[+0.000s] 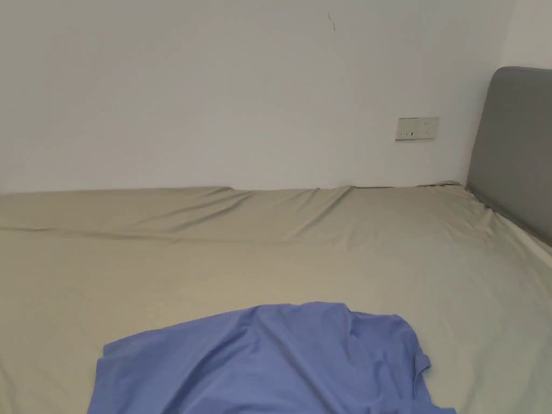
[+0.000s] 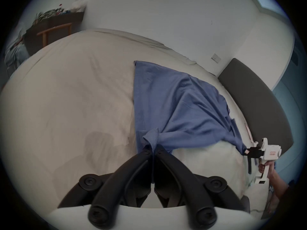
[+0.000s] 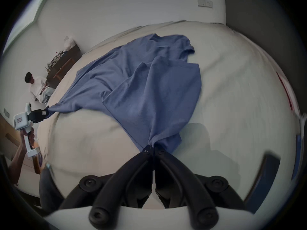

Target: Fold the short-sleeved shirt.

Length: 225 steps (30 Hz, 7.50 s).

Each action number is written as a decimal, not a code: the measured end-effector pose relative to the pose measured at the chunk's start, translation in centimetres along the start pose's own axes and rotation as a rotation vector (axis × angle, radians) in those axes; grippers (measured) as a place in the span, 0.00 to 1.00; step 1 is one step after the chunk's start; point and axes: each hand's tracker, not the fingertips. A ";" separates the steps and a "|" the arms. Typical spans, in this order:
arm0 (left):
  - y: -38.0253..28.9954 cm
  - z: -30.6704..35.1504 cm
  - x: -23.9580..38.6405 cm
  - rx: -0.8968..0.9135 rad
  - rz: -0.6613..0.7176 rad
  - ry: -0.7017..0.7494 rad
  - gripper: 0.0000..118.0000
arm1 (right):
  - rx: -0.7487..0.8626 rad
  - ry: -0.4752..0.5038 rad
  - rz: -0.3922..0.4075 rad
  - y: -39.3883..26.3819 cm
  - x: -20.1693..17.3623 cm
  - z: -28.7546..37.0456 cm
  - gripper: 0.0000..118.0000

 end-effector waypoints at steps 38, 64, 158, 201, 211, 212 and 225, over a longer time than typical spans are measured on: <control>-14.2 17.7 -0.4 -0.019 0.062 -0.030 0.98 | 0.104 -0.066 0.036 -18.5 -2.7 17.5 0.90; -13.3 10.5 0.8 -0.170 -0.031 0.080 0.06 | 0.026 0.031 -0.180 -16.2 -2.1 9.5 0.18; -13.3 14.5 -0.5 -0.178 0.100 0.085 0.98 | -0.062 -0.085 -0.108 -16.4 -4.1 12.1 0.62; 1.9 13.4 2.0 0.061 -0.211 0.006 0.03 | 0.220 -0.089 0.133 4.1 -2.3 13.2 0.10; -8.3 17.0 -1.9 -0.086 -0.093 0.028 0.03 | 0.083 -0.041 -0.028 -11.3 -1.5 16.9 0.10; -9.8 16.6 -2.4 -0.114 -0.078 0.038 0.03 | 0.045 -0.069 -0.026 -12.9 -1.6 16.0 0.10; -12.8 14.7 -5.3 -0.158 0.047 -0.102 1.00 | -0.063 -0.245 0.109 -14.9 -2.1 13.4 0.84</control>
